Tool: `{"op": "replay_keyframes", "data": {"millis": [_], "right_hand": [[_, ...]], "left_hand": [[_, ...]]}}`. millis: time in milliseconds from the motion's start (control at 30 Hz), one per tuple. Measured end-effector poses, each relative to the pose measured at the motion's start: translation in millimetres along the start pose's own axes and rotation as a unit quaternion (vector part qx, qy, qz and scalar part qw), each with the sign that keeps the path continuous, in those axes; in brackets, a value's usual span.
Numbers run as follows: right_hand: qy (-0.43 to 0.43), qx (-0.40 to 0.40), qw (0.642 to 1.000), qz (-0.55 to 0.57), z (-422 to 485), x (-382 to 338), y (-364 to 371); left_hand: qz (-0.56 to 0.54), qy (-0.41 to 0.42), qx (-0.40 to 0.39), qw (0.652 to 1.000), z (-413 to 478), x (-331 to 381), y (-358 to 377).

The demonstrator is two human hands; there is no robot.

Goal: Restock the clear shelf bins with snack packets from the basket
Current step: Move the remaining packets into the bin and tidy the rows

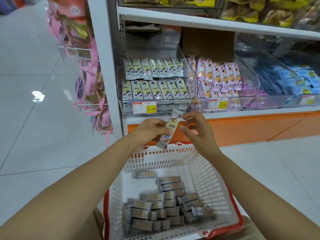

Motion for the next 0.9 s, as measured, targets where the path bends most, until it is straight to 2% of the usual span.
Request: {"op": "replay_keyframes", "data": {"millis": [133, 267, 367, 400, 467, 567, 600, 733, 800, 900], "right_hand": [[-0.084, -0.023, 0.992, -0.086, -3, -16, 1], [-0.093, -0.059, 0.986, -0.127, -4, -15, 1], [-0.090, -0.031, 0.988, -0.124, -3, -20, -10], [-0.086, -0.013, 0.989, -0.120, -2, -22, -16], [-0.070, 0.038, 0.991, -0.104, 2, -25, -30], [-0.056, 0.125, 0.986, -0.092, 9, -31, -53], [-0.058, 0.147, 0.982, -0.099, 12, -35, -58], [-0.058, 0.196, 0.965, -0.165, 33, -45, -60], [-0.054, 0.205, 0.954, -0.212, 45, -46, -53], [-0.037, 0.204, 0.939, -0.274, 60, -40, -45]], "left_hand": [[0.027, -0.009, -0.022, 0.999, -1, 7, 6], [0.081, 0.001, -0.002, 0.997, -6, 14, -1], [0.102, 0.100, 0.040, 0.989, -12, 37, -5], [0.129, 0.157, 0.078, 0.976, -16, 51, -10], [0.210, 0.273, 0.173, 0.923, -29, 79, -21], [0.361, 0.391, 0.300, 0.792, -52, 108, -27], [0.415, 0.389, 0.311, 0.761, -51, 109, -26], [0.608, 0.262, 0.241, 0.710, -18, 76, -24], [0.639, 0.256, 0.237, 0.686, -17, 69, -25], [0.651, 0.260, 0.238, 0.672, -20, 71, -24]]}}
Point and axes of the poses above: each hand's wrist, its own z-axis towards the middle knuckle, its own y-axis out of the palm, x = y × z, the point moved 10 cm from there along z, towards the middle knuckle, and after that the axes turned 1 degree about -x, right-handed, at the moved point
